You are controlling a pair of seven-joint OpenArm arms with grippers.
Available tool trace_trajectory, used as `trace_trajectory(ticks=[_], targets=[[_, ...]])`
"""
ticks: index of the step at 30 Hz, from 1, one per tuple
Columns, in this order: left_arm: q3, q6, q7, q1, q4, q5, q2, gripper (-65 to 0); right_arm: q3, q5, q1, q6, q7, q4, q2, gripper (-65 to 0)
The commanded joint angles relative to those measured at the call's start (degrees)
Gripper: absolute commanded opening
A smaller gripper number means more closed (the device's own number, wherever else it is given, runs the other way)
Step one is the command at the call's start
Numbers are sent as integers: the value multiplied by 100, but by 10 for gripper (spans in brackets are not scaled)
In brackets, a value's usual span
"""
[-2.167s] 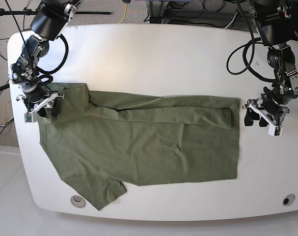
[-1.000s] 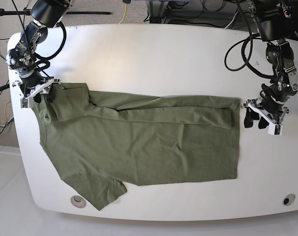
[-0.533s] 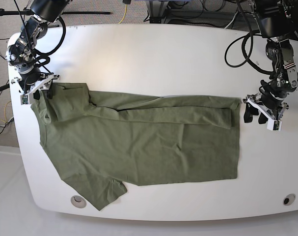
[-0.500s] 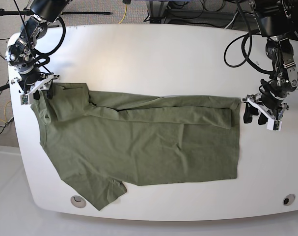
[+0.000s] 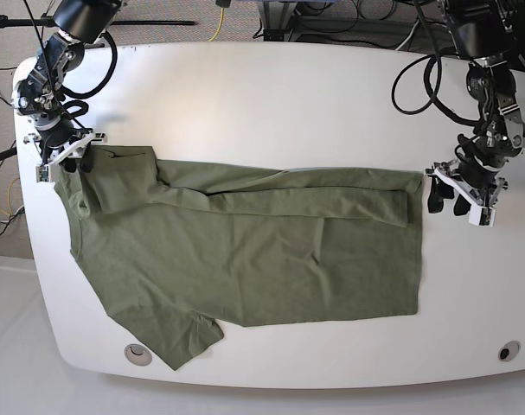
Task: Fold the T-shirt properly
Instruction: 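Reposition both grippers at the folded edge corners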
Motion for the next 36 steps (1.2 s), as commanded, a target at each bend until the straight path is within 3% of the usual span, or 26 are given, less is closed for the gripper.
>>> trace_trajectory(ticks=[1,2,12,22,30,36], targets=[[-48,-3,-111,-106,56,-75,-95,-328,3,142,86,6,152,88,122,-621],[-48,2,-115,-117,35,-94,-100,-328,-17,111,68,6,165,126,104,-650],[23,-22,-165,-159,-290,43,-70,-324,16,116,39,6,126,310,69,-650],[156,8,-150,-182,-392,48,-84,-318,32,92,47,6,216,28,64,-394],[188,6,-139,-156,-285,39,-89,-316,17,109,198,6,359,-600,96,-436],[98,2,-137,-111,-261,100,-59,-315,-143,114,390,6,198,-801,83,-553]])
